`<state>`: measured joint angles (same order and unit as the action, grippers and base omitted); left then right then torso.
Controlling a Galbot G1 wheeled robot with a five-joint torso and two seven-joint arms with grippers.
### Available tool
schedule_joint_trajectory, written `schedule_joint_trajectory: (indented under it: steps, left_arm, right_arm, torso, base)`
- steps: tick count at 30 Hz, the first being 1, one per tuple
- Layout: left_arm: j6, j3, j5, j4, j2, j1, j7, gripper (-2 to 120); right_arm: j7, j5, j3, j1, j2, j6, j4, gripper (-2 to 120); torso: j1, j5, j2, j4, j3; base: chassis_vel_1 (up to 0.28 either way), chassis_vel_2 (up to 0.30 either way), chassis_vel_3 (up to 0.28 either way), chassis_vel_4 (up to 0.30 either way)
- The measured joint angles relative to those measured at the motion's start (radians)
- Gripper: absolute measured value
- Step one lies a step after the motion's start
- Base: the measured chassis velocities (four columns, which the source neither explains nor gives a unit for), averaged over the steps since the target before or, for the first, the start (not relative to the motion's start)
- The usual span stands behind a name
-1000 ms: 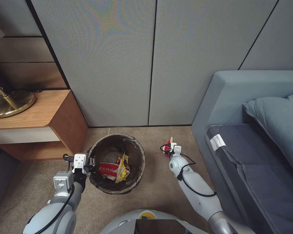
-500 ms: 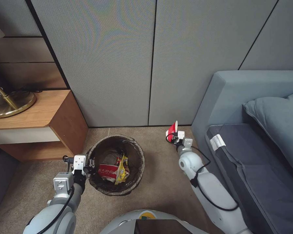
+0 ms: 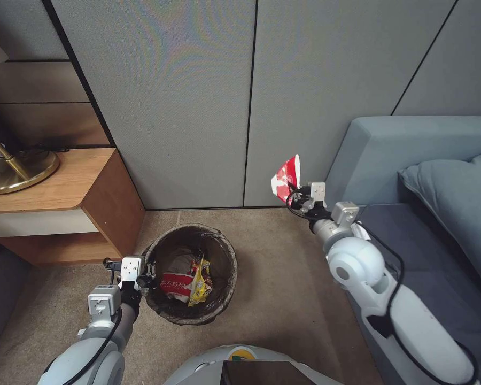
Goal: Pick up the trash bin, then pick up the garbage from the floor and place it into the trash bin.
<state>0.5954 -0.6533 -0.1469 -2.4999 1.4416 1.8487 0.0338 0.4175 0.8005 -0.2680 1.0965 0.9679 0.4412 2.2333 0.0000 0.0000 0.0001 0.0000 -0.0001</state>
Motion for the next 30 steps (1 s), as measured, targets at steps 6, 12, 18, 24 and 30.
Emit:
schedule_joint_trajectory:
  steps: [6, 12, 18, 24, 30]
  left_arm:
    - [0.004, 0.006, 0.000, 0.000, 0.000, -0.004, 0.001, 2]
    - [0.008, 0.008, 0.000, 0.000, -0.002, -0.008, 0.002, 2]
    - [0.013, 0.009, 0.000, 0.000, -0.003, -0.009, 0.002, 2]
    - [0.017, 0.017, 0.002, 0.000, -0.004, -0.024, -0.001, 2]
    - [0.019, 0.023, 0.002, 0.000, -0.005, -0.039, -0.002, 2]
  right_arm:
    - [-0.043, 0.075, 0.041, -0.018, -0.053, 0.038, 0.135, 0]
    - [-0.134, 0.143, 0.069, -0.061, -0.082, 0.054, 0.218, 0]
    - [-0.207, 0.178, 0.078, -0.078, -0.111, 0.051, 0.269, 0]
    - [-0.317, 0.190, 0.123, -0.086, -0.154, 0.055, 0.278, 0]
    - [-0.384, 0.155, 0.185, -0.118, -0.193, 0.072, 0.262, 0]
  torso:
    - [0.000, 0.0000, 0.000, 0.0000, 0.000]
    - [0.000, 0.0000, 0.000, 0.0001, 0.000]
    - [0.000, -0.0001, 0.000, 0.0000, 0.000]
    - [0.000, 0.0000, 0.000, -0.0001, 0.000]
    - [0.000, 0.0000, 0.000, -0.0001, 0.000]
  base:
    - [0.000, 0.000, 0.000, 0.000]
    - [0.000, 0.000, 0.000, 0.000]
    - [0.000, 0.000, 0.000, 0.000]
    - [0.000, 0.000, 0.000, 0.000]
    - [0.000, 0.000, 0.000, 0.000]
